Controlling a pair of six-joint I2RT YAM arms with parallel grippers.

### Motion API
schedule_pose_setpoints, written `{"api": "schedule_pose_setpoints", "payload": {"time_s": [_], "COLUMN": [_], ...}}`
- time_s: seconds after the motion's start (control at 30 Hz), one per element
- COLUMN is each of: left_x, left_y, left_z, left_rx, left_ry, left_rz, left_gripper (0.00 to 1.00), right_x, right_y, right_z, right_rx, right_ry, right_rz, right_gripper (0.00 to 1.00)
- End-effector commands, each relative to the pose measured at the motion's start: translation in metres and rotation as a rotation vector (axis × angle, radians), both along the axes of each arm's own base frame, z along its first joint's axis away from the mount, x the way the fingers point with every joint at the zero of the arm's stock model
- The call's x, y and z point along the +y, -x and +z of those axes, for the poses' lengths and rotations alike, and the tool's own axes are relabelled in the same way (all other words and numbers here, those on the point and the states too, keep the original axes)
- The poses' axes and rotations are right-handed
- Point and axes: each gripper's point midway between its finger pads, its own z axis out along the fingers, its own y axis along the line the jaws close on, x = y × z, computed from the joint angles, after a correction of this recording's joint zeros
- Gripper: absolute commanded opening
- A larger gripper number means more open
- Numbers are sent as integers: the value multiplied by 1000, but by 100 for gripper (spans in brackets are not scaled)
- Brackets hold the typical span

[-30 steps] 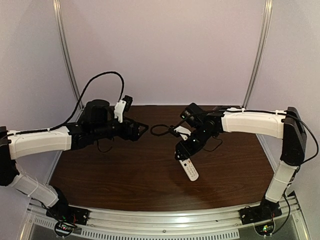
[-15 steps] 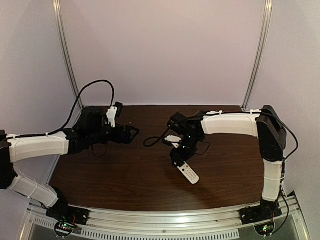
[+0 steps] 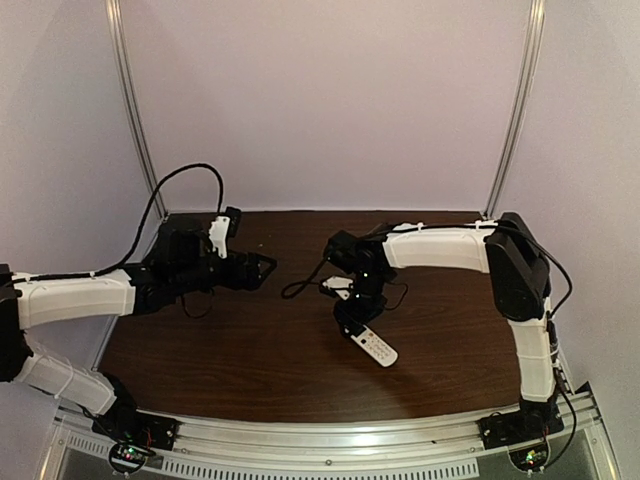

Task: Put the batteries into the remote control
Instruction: Place the remote control at the center of the board.

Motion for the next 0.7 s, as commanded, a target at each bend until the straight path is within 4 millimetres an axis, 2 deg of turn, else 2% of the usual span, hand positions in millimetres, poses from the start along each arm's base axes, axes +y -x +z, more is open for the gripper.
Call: {"api": "schedule_pose_setpoints", "payload": {"time_s": [0.0, 0.07, 0.17, 0.37, 0.47, 0.67], "left_x": [6, 9, 10, 9, 9, 5], "left_y": [-4, -5, -6, -7, -8, -13], "left_z": [10, 11, 11, 12, 12, 15], "left_rx": [-15, -11, -12, -12, -8, 23], "left_ry": [64, 72, 73, 78, 75, 63], "left_rz": [11, 13, 16, 15, 15, 15], "left_gripper": [97, 97, 97, 97, 97, 97], "right_x": [1, 3, 5, 7, 8, 21], "right_y": [-1, -1, -1, 1, 2, -2], "right_z": [-14, -16, -19, -25, -25, 1], "right_rx": [-5, -3, -2, 4, 6, -29], "right_ry": [50, 55, 60, 62, 58, -31], "right_rz": [16, 20, 21, 25, 28, 26], "right_gripper": [40, 42, 51, 54, 60, 81]}}
